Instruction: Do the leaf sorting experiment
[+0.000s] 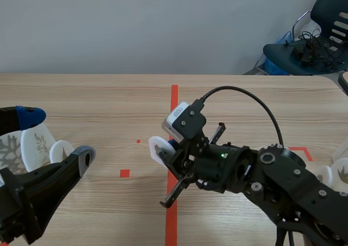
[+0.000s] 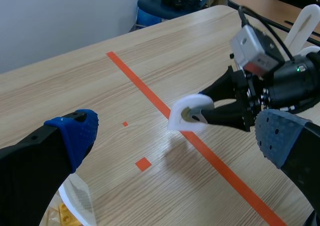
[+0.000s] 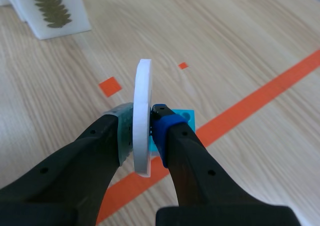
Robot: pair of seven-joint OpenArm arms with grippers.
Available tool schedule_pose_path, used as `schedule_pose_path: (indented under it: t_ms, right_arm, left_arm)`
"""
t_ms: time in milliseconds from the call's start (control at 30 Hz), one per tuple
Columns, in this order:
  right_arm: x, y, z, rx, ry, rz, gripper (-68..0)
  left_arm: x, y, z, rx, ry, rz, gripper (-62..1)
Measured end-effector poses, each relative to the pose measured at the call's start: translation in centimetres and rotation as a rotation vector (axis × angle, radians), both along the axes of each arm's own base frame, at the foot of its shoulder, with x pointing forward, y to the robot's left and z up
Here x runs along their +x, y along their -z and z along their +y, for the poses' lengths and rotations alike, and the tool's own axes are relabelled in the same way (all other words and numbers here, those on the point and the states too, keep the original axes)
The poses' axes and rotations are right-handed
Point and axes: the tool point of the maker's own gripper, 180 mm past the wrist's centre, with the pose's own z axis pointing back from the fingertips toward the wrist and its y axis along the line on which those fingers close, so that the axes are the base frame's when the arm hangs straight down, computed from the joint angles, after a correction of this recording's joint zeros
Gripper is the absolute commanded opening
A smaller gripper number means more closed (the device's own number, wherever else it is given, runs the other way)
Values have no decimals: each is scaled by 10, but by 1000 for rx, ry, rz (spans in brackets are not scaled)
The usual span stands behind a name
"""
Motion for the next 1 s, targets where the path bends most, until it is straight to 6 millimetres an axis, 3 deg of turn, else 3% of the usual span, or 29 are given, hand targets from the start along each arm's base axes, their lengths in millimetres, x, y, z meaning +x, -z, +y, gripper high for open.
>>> schedule_pose_path:
  t_ms: [200,333,800,1000]
  right_arm:
    - [8,-37,-28,66,118,-30,-599]
    - [3,-44,-56,87,220,10,-599]
    - [-39,-8,-157,83,558,188,-599]
    - [-38,-4,-201,41,732,173,-599]
  left_arm:
    - [0,0,0,0,0,0,14]
    - [0,0,0,0,0,0,14]
    - [0,0,0,0,0,0,14]
    - [0,0,0,0,0,0,14]
